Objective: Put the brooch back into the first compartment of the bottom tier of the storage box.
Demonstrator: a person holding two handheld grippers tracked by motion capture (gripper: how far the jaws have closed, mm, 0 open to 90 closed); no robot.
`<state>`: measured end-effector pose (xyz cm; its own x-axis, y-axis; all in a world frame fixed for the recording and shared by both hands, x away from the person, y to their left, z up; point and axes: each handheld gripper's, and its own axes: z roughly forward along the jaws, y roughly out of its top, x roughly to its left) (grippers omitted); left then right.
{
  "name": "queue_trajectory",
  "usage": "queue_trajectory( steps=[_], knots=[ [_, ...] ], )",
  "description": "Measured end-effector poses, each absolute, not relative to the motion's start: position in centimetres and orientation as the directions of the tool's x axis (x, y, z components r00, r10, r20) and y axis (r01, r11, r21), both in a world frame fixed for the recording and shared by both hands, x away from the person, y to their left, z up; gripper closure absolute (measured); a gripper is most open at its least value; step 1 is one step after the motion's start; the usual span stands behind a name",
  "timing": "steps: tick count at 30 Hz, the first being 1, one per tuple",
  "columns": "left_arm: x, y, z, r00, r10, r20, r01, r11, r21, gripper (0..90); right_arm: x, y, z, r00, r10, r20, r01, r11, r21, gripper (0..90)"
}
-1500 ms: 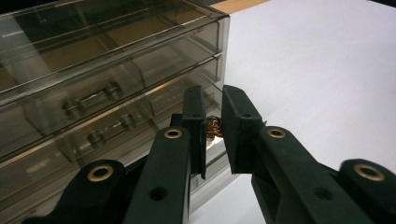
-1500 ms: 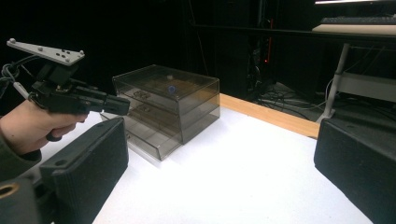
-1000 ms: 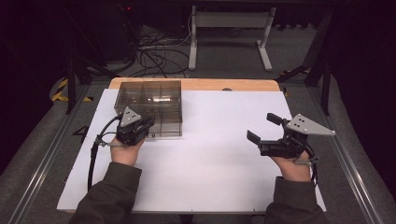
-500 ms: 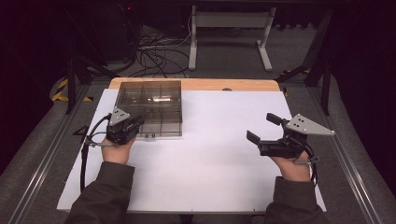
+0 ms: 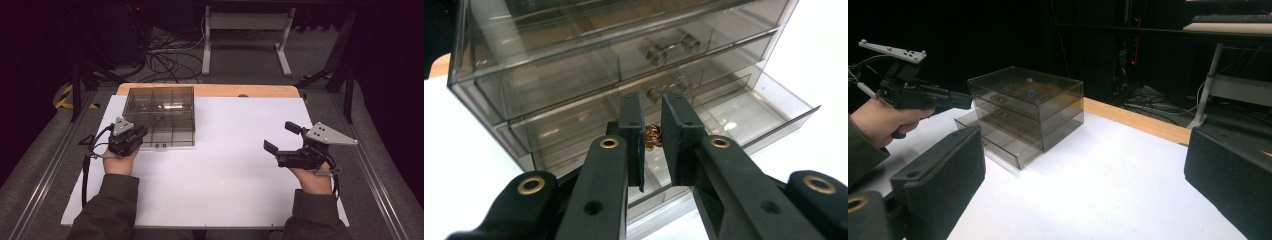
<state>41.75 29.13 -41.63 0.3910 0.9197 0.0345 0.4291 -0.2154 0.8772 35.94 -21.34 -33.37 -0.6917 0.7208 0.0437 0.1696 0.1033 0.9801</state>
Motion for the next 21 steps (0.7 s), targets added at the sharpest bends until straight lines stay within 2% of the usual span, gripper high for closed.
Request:
queue_trajectory(
  steps=[21],
  knots=[
    [42.2,29.6,-43.4,0.372,0.927,0.050,0.462,-0.231,0.856,80.0,36.2,-21.1,-33.6,-0.694,0.718,0.041,0.175,0.113,0.978,3.7]
  ],
)
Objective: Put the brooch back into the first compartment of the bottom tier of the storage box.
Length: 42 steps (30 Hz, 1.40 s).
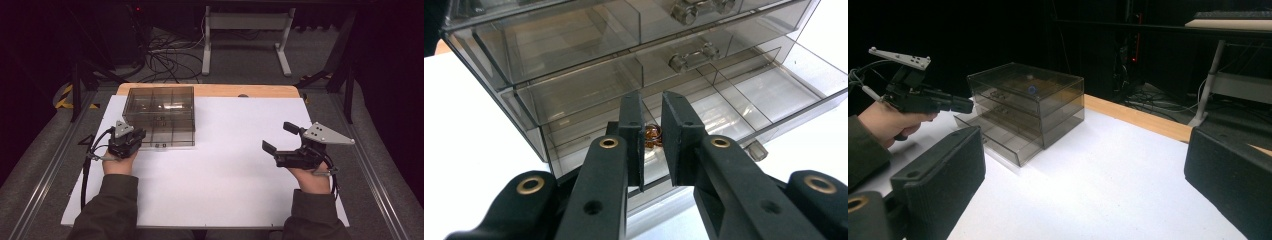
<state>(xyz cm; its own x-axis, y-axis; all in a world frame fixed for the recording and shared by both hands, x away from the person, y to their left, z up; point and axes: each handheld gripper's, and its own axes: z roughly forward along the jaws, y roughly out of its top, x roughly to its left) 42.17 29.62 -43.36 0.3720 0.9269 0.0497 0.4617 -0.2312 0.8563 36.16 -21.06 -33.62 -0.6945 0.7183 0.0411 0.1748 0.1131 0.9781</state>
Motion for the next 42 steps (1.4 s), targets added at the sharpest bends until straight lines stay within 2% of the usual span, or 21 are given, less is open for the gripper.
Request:
queue_trajectory(
  steps=[42],
  knots=[
    [43.0,29.8,-44.6,0.370,0.928,0.043,0.502,-0.239,0.831,79.7,36.3,-20.8,-33.7,-0.699,0.714,0.039,0.178,0.120,0.977,3.7]
  ],
)
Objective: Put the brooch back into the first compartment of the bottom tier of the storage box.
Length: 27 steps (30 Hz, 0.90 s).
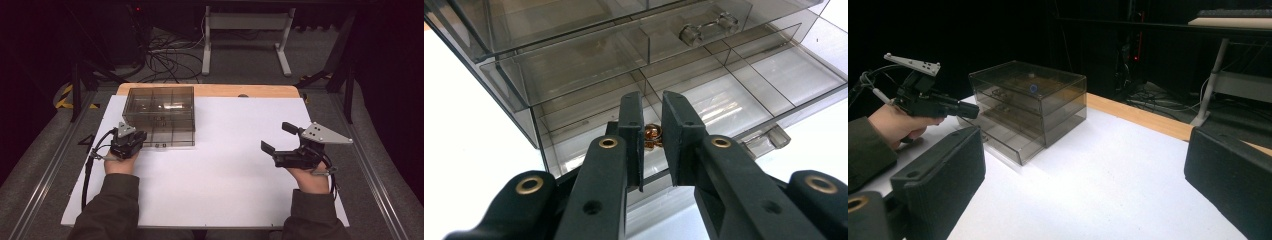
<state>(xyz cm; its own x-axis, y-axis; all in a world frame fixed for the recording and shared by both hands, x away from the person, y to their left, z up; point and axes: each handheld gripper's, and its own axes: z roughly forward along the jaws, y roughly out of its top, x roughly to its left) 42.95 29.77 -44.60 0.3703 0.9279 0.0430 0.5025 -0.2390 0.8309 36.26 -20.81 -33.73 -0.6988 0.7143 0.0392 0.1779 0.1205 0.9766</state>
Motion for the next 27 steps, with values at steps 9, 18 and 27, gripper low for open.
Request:
queue_trajectory(
  steps=[9,18,27],
  knots=[
    [43.00,29.85,-44.65,0.365,0.930,0.042,0.503,-0.235,0.832,79.5,36.26,-20.71,-33.75,-0.700,0.713,0.041,0.183,0.124,0.975,3.7],
    [43.06,29.87,-44.72,0.366,0.929,0.045,0.505,-0.239,0.829,78.9,36.27,-20.66,-33.79,-0.700,0.713,0.040,0.185,0.127,0.975,3.7],
    [43.03,29.95,-44.59,0.360,0.932,0.044,0.502,-0.233,0.833,75.7,36.27,-20.68,-33.78,-0.699,0.714,0.040,0.185,0.127,0.975,3.7]
  ],
)
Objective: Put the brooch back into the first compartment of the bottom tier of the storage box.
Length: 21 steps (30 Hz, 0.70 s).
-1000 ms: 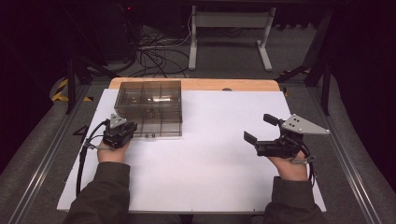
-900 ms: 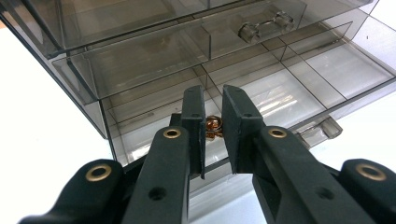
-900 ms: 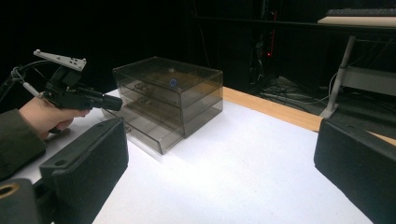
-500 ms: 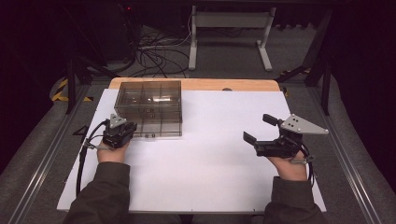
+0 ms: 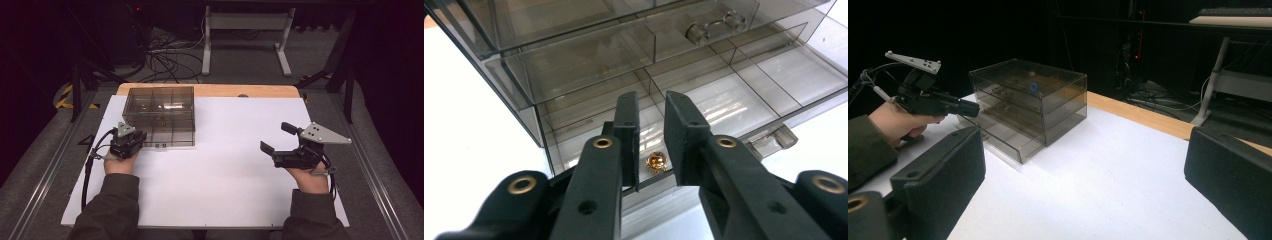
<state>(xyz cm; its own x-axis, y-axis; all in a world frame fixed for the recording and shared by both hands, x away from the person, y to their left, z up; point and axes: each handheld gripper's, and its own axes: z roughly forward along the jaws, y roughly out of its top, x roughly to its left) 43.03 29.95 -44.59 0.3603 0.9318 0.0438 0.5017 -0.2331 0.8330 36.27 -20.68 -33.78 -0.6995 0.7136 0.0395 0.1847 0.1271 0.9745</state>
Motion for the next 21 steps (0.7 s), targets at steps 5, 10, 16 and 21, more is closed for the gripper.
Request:
queue_trajectory(
  steps=[5,10,16,21],
  knots=[
    [42.99,29.97,-44.51,0.358,0.933,0.039,0.499,-0.226,0.837,74.5,36.36,-20.63,-33.84,-0.702,0.712,0.033,0.180,0.133,0.975,3.7],
    [42.94,29.98,-44.41,0.357,0.933,0.039,0.495,-0.225,0.839,72.8,36.35,-20.61,-33.87,-0.700,0.713,0.037,0.185,0.132,0.974,3.7],
    [42.76,29.89,-44.09,0.353,0.935,0.031,0.482,-0.211,0.850,67.6,36.35,-20.62,-33.87,-0.700,0.713,0.037,0.186,0.132,0.974,3.7],
    [42.53,29.87,-43.68,0.354,0.935,0.027,0.469,-0.202,0.859,63.4,36.37,-20.63,-33.86,-0.702,0.712,0.033,0.180,0.133,0.975,3.7]
  ],
)
